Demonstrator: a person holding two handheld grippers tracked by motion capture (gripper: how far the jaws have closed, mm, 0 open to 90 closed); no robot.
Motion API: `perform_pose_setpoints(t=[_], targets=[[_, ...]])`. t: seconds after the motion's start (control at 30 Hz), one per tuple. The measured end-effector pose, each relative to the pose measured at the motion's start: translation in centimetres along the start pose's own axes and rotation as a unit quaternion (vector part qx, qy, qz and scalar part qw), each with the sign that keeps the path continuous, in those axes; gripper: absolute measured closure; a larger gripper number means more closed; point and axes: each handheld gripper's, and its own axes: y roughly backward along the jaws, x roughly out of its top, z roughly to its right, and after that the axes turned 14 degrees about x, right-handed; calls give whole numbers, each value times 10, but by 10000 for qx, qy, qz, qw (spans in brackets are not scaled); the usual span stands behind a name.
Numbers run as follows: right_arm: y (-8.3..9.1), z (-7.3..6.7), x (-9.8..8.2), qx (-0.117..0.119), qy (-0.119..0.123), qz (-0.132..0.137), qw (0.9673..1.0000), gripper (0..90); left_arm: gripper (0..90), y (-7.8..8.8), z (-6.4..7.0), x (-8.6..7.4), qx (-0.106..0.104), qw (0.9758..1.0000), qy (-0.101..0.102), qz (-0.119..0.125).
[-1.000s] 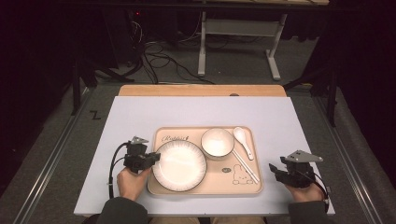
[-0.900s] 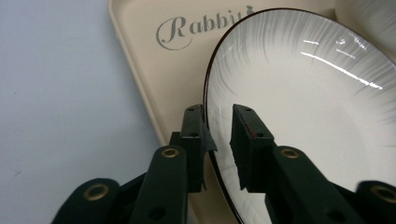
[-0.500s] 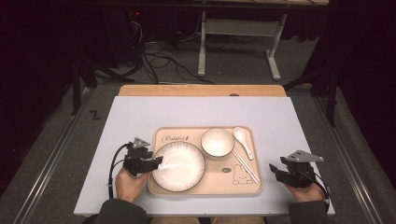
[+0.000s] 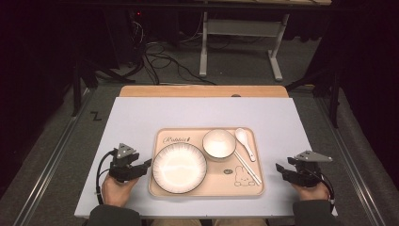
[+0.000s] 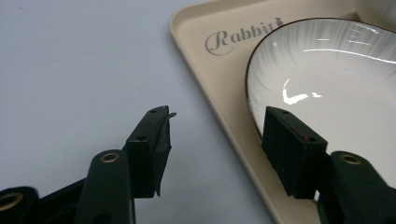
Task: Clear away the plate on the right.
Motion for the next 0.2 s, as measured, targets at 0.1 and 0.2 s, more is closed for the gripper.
perform_pose_setpoints(t=[0.1,0.2], targets=[[0,7,-3,-86,-115,12,9999,428,418,-1,-4,-1,13,10000,89,-4],[-1,12,-5,-145,-191,-16,9997,426,410,-3,1,0,6,10000,-1,-62]])
